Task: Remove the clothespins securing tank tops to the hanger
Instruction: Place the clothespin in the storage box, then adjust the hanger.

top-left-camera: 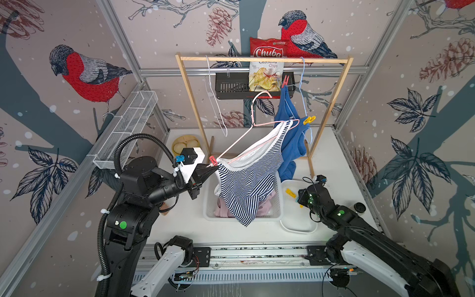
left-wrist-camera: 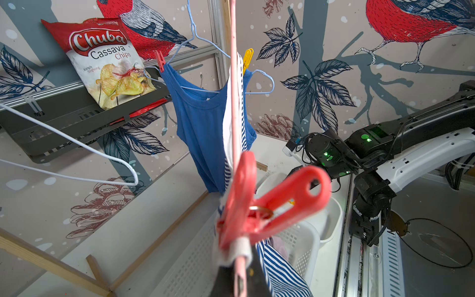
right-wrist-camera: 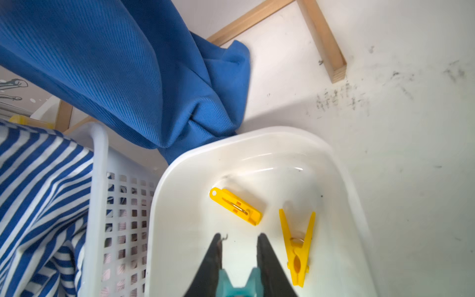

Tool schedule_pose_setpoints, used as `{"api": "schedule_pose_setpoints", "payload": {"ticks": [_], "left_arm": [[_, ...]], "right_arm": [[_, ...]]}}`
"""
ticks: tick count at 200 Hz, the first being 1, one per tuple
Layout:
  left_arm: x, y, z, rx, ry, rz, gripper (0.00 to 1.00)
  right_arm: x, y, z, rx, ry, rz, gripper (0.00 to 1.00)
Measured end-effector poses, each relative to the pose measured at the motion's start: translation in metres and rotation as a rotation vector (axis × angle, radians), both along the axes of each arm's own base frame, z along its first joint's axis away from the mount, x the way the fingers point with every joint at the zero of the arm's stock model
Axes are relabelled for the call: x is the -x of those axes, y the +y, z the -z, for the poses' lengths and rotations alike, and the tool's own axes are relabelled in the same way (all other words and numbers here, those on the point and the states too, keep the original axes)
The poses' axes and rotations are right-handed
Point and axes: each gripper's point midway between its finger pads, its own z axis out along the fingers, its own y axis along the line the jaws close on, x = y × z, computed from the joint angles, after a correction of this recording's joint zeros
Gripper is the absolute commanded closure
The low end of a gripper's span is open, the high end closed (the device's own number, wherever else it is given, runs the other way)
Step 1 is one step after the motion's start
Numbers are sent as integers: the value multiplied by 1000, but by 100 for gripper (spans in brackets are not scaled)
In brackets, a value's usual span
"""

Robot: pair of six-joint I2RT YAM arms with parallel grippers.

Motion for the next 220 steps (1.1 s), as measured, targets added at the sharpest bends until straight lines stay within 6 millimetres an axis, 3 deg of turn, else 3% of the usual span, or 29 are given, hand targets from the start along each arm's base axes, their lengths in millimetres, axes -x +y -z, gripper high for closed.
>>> {"api": "schedule_pose_setpoints", "payload": {"ticks": [12,33,68,86,130,142,164,186,220], "left_arm": [[-1,0,2,-2,7,0,100],[-2,0,8,-5,18,0,100],[-3,-1,12,-6,24,0,100],[-3,-1,13,-6,26,0,100],[-10,-2,22,-13,50,-4,100],[-11,-2,22,-14,53,-6,100],[-13,-1,24,-17,57,-14,100],[-14,-1,25,-20,60,-20,100],[-16,-1,26,-23,63,-27,100]], "right_arm": [[0,4,2,-11,12,-12,53],[2,5,5,-4,41,-20,46],[-5,13,-30,-25,10,-40,43],[-5,30,-72,-45,-82,-108,43],[26,113,-225,-77,-491,-406,36],[40,140,-255,-45,-585,-477,34],[61,180,-290,52,-739,-585,33],[65,193,-329,80,-876,-591,29],[54,182,-374,69,-1018,-522,26]]}}
